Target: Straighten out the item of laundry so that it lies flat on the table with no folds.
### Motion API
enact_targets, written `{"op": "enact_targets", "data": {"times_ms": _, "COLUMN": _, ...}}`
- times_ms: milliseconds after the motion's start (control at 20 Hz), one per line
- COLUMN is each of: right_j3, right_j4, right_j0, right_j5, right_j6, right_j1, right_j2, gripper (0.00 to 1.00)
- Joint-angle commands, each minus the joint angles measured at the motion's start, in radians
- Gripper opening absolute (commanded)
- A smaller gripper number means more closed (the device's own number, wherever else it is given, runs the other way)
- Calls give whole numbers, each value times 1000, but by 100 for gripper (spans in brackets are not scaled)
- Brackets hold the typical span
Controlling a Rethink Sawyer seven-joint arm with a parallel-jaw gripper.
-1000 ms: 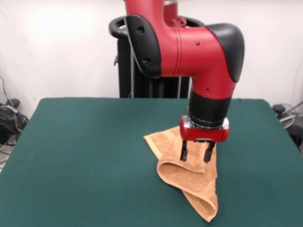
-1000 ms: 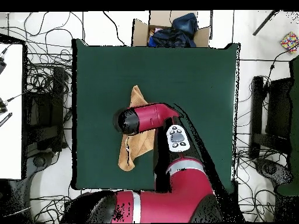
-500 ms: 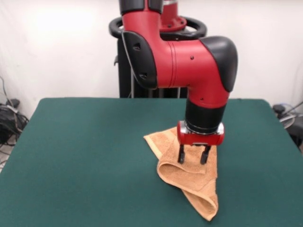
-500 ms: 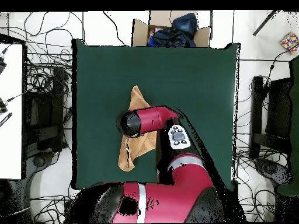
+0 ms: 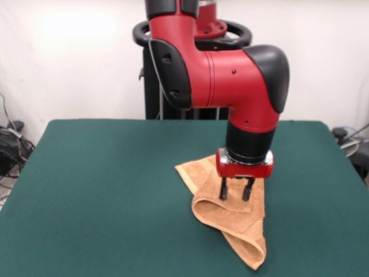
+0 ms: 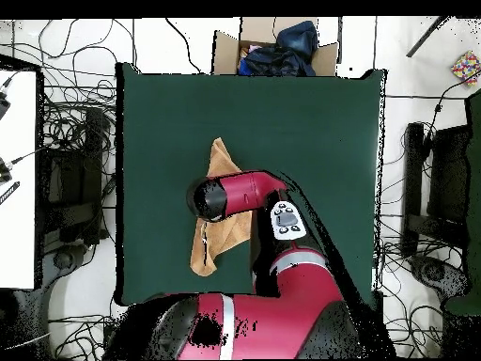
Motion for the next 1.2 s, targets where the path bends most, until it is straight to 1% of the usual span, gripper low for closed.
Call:
{"op": "enact_targets", "data": {"times_ms": 50, "right_j3": -21, "right_j4": -4, "right_j0": 17, "right_j5": -77, "right_j6": 71, "right_j1": 11, "right_j2": 54, "gripper": 0}}
{"op": "enact_targets", "data": {"times_ms": 150, "right_j3": -25, "right_j4": -4, "right_j0": 25, "right_j5": -73, "right_j6": 77, "right_j1": 11, "right_j2": 46, "gripper": 0}}
{"op": "enact_targets", "data": {"times_ms": 250, "right_j3": -34, "right_j4": 3, "right_j0": 35, "right_j5": -34, "right_j6": 74, "right_j1": 7, "right_j2": 38, "gripper": 0}}
{"op": "enact_targets", "data": {"times_ms": 400, "right_j3": -24, "right_j4": 16, "right_j0": 21, "right_j5": -31, "right_j6": 74, "right_j1": 7, "right_j2": 51, "gripper": 0}}
{"op": "enact_targets", "data": {"times_ms": 900, "right_j3": -1, "right_j4": 23, "right_j0": 27, "right_j5": -33, "right_j6": 86, "right_j1": -20, "right_j2": 51, "gripper": 0}}
{"op": "enact_targets", "data": {"times_ms": 1000, "right_j3": 6, "right_j4": 30, "right_j0": 26, "right_j5": -14, "right_j6": 81, "right_j1": -44, "right_j2": 55, "gripper": 0}}
{"op": "enact_targets", "data": {"times_ms": 1200, "right_j3": 16, "right_j4": 76, "right_j0": 27, "right_j5": 74, "right_j6": 74, "right_j1": -137, "right_j2": 77, "gripper": 0}}
